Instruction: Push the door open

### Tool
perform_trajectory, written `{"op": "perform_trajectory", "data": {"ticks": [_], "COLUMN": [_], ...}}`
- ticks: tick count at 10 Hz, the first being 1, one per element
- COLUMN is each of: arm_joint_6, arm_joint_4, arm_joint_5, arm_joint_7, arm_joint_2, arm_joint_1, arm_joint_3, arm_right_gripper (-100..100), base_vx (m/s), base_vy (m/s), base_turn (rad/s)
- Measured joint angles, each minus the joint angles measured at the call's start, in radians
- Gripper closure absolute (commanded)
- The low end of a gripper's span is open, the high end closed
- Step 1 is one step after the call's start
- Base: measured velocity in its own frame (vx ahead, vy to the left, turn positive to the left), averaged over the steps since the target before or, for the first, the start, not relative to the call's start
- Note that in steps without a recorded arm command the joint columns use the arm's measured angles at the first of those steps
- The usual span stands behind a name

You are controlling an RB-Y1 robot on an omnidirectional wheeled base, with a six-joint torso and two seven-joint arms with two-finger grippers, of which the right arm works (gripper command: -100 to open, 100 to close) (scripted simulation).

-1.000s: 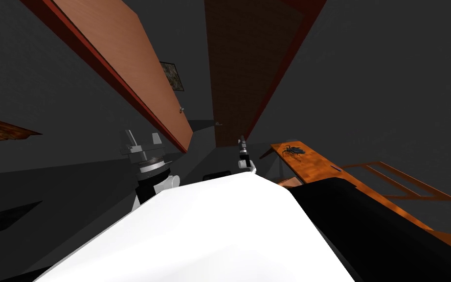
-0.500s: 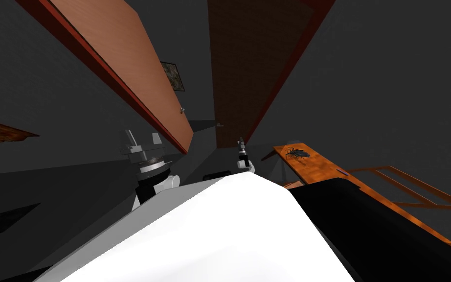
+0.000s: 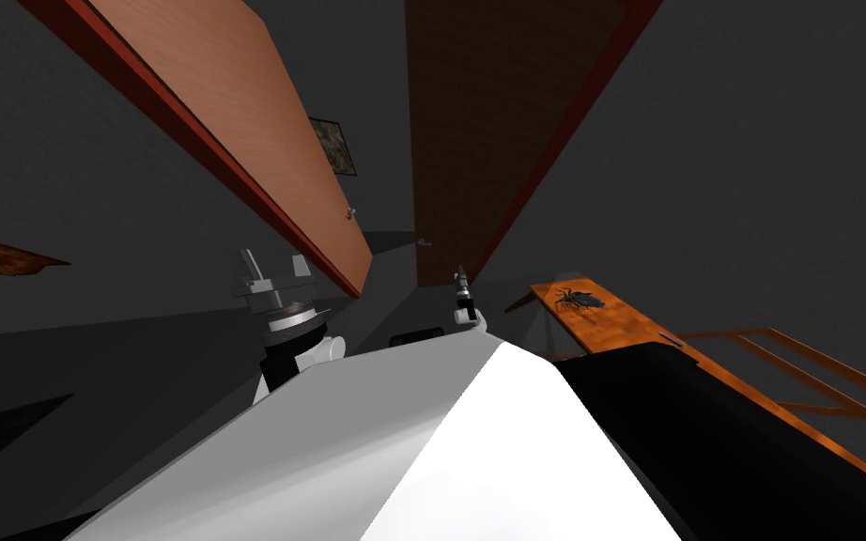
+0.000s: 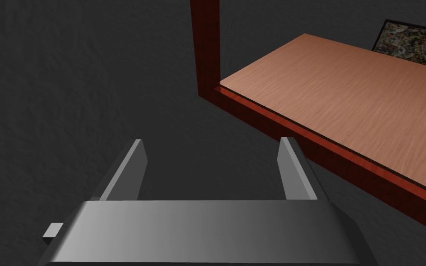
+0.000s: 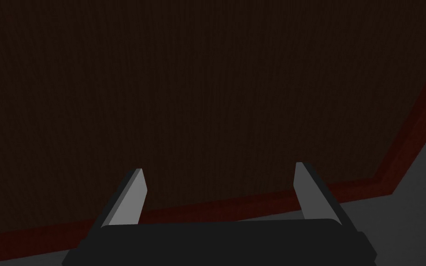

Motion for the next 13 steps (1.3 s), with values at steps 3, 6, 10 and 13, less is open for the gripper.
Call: {"op": "perform_trajectory", "data": {"ticks": [3,6,10,13], "arm_joint_6": [-0.018,-0.032,-0.056,-0.072], "arm_joint_4": [0.067,0.13,0.219,0.279], "arm_joint_5": [0.005,0.01,0.016,0.02], "arm_joint_7": [0.0,0.004,0.004,0.006], "arm_joint_2": [0.005,0.017,0.026,0.038], "arm_joint_1": [-0.022,-0.046,-0.077,-0.1], "arm_joint_3": [-0.004,-0.008,-0.014,-0.018], "arm_right_gripper": [-100,-100,-100,-100], "base_vx": [0.099,0.107,0.105,0.092], "base_vy": [0.026,0.017,0.015,0.018], "base_turn": [0.019,0.018,0.017,0.016]}}
